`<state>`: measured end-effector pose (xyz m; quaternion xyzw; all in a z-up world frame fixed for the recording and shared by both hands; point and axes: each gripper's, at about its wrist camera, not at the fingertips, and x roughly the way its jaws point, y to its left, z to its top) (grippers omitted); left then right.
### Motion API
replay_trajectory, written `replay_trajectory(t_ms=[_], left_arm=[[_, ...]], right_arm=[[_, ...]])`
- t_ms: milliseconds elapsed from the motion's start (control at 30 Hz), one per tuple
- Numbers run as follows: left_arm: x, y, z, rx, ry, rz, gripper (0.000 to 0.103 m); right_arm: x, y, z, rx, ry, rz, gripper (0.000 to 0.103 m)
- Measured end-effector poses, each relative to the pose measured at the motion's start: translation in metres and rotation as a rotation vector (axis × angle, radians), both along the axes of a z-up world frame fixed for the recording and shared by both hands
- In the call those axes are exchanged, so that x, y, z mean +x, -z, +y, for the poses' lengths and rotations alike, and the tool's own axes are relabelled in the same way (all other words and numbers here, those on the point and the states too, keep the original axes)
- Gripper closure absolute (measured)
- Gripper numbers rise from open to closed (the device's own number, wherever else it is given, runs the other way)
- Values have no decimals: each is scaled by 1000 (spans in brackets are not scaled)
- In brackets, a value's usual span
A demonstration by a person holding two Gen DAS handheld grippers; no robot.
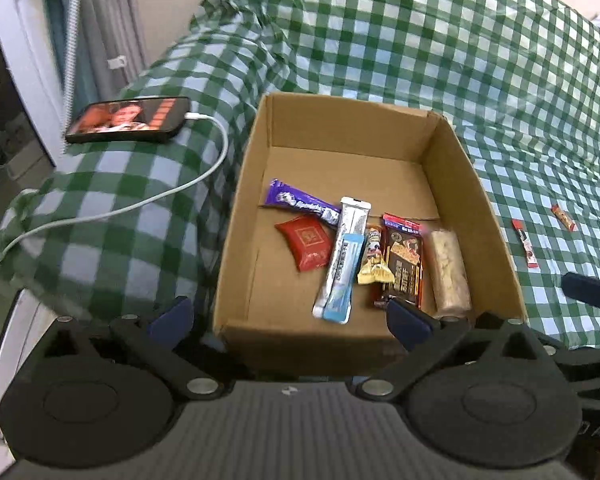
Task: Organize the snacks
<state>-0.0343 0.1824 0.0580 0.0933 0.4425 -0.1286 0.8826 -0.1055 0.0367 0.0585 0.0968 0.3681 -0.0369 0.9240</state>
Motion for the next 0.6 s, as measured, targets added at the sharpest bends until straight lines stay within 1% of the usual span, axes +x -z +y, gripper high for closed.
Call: replay_trajectory(t_ms=[167,300,400,600], left_arm=[[-31,-15,4,-4,9,-55,0],[-50,-25,3,-19,-2,-90,0],[-62,-30,2,-25,11,-106,0],[-83,-40,2,-32,23,-142,0]], right_arm=[[-32,-15,16,-72,4,-70,1],[-56,-25,17,-78,29,-109,1],[-73,-32,18,-85,46,-140,1],[-95,-39,20,-88,64,-183,1]])
